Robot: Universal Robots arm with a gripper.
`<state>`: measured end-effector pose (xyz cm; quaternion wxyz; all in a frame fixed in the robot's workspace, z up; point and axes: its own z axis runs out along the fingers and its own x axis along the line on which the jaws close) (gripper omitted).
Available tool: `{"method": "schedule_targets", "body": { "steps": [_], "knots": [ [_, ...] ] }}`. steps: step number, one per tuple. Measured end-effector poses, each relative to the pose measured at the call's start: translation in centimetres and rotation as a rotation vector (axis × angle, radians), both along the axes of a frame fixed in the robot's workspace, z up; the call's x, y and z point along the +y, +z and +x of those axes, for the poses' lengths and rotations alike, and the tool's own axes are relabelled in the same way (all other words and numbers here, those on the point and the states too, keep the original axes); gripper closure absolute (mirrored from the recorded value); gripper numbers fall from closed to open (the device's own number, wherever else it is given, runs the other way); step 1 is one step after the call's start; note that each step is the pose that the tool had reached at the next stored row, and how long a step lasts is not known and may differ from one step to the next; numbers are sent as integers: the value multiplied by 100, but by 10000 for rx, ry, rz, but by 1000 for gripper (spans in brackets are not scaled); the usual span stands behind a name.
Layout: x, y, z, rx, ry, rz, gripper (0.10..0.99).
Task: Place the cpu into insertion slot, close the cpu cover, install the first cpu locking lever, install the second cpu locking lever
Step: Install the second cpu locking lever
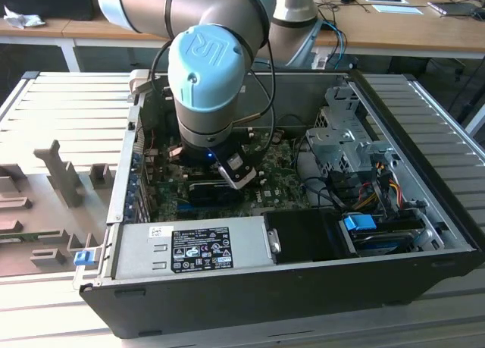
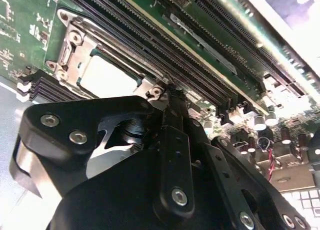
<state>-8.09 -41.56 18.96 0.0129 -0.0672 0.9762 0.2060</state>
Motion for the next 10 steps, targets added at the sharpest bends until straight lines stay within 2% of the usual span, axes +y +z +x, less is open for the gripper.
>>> {"method": "schedule_targets", "body": {
  "steps": [2, 5, 6, 10],
  "knots": [
    [0, 6, -6, -1, -1, 0, 980],
    [0, 105, -6, -1, -1, 0, 980],
    [1, 167, -6, 0, -1, -1, 980],
    [7, 282, -6, 0, 0, -1, 980]
  ]
}}
